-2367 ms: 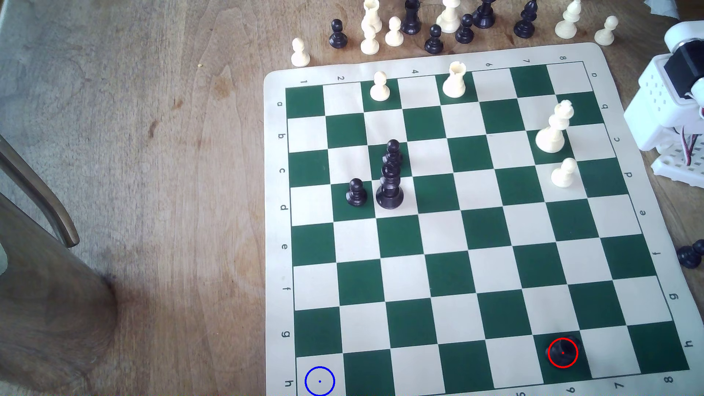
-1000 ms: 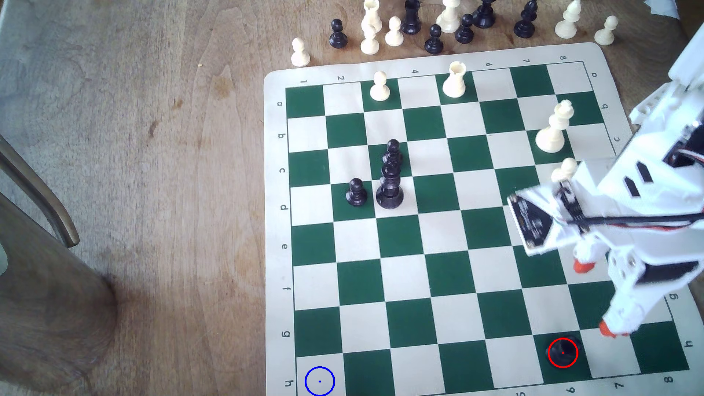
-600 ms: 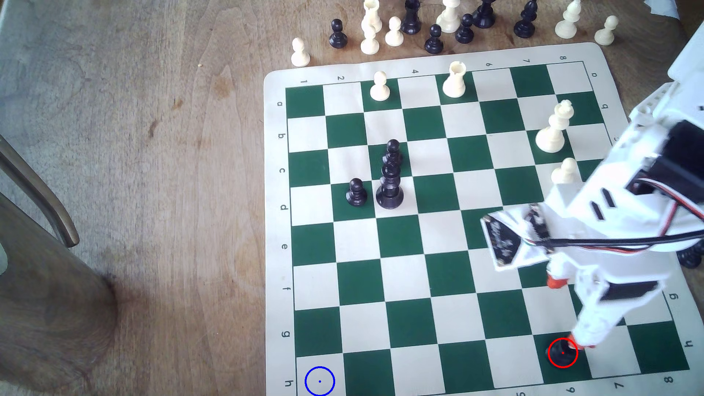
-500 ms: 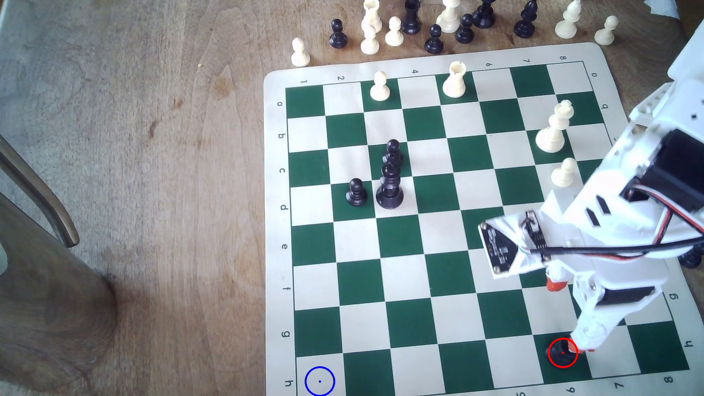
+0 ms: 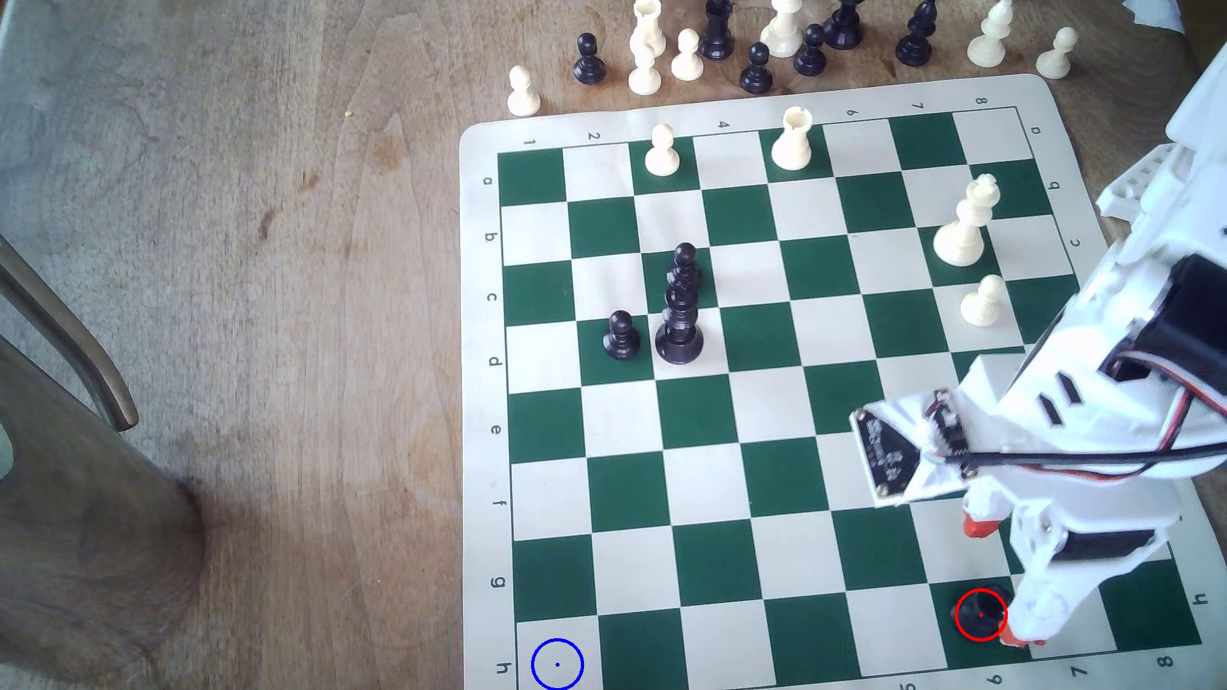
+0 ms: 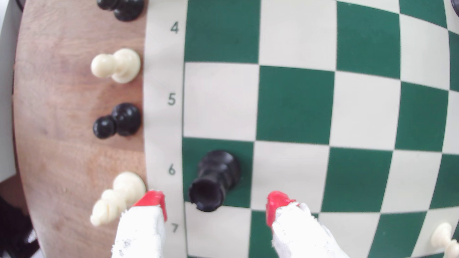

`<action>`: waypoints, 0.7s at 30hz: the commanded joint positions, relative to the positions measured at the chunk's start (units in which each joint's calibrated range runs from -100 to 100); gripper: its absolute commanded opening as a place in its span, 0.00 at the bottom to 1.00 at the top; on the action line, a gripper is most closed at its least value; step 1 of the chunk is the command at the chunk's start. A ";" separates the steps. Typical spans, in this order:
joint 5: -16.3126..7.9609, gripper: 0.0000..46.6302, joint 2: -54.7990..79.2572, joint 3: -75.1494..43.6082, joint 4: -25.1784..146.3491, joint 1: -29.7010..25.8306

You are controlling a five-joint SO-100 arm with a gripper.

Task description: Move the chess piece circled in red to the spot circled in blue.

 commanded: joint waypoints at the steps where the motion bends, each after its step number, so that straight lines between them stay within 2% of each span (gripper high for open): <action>1: -0.63 0.47 -0.67 -1.53 -1.10 -0.34; 11: -1.03 0.46 3.15 -1.07 -4.30 -1.12; 16: -1.37 0.38 4.25 -0.98 -4.79 -1.36; 21: -1.61 0.39 5.27 -0.98 -5.12 -1.75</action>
